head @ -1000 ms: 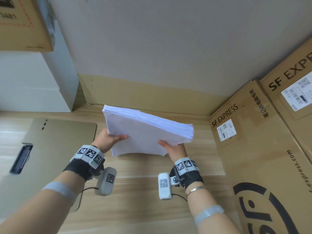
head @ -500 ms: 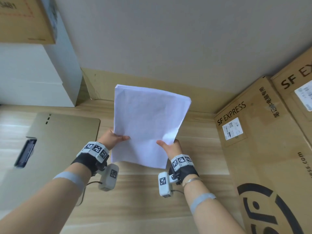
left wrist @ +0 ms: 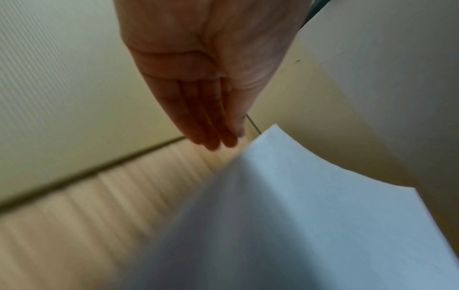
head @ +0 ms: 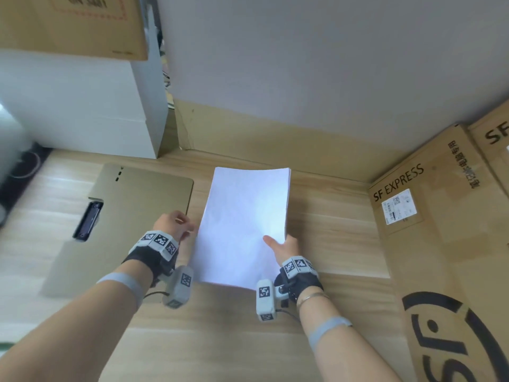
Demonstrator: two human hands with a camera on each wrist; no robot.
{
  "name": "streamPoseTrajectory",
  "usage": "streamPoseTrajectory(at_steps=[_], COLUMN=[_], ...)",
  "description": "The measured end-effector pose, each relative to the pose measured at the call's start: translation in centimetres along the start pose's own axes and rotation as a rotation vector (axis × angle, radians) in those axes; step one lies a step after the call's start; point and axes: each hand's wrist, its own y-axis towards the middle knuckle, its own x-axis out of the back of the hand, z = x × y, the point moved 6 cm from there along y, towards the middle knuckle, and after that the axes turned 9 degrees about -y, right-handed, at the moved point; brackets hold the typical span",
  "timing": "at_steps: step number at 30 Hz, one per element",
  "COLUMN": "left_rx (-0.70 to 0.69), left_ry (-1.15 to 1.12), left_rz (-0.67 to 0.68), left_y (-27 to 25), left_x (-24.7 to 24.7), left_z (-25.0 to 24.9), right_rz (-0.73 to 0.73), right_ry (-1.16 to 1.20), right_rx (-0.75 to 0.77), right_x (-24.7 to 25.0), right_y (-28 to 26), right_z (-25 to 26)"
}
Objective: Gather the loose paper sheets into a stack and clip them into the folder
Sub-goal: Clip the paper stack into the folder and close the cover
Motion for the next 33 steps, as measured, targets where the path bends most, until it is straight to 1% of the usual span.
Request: streamPoseTrajectory(at_steps=[2,4,9,11,15,17,19,27,30,33], left_rx=[-0.027,-0.008,0.176,0.188,0.158,0.127,0.062,-0.143,-0.196,-0.238], left_ry=[0.253,0.446,0.591,0.637,0.702,0.734,0.767,0.755,0.76,0.768], left_rz=[-0.103,-0.138,-0.21,-0.215,-0.163,-0.108,-0.053,0.156,0.256,0.354], left_y=[0.8,1.0,0.2,-0.1,-0.3,-0.6,-1.1,-4.0,-4.9,-5.2], left_x=[2.5,4.3,7.7,8.5,8.4,7.3,5.5,-4.5,-8.3,-11.0], left_z=[0.9,2.4,6.2,6.7,6.6,6.0,5.2,1.6,0.4,0.4], right_rz=[-0.019,-0.035,-0.063,-0.068,-0.092,-0.113,-0.13,-0.217,-0.243,-0.241], right_ry=[0.015,0.022,0.055,0.072,0.107,0.131,0.132,0.122,0.119,0.136], right_rx=[-0.008,-0.003,-0.006,-0.008,-0.006,-0.015,-0.018,-0.048,-0.056,-0.062], right_x=[-0.2,-0.4,-1.0,-1.1,-0.8,-0.3,0.6,5.9,7.9,9.4], right_y=[0.0,-0.2,-1.1,-1.4,-2.1,-2.4,-2.8,-3.0,-2.7,-2.5], right_z=[-0.3,-0.4,-1.1,-1.8,-3.0,-3.7,-4.4,-7.1,-8.1,-8.9])
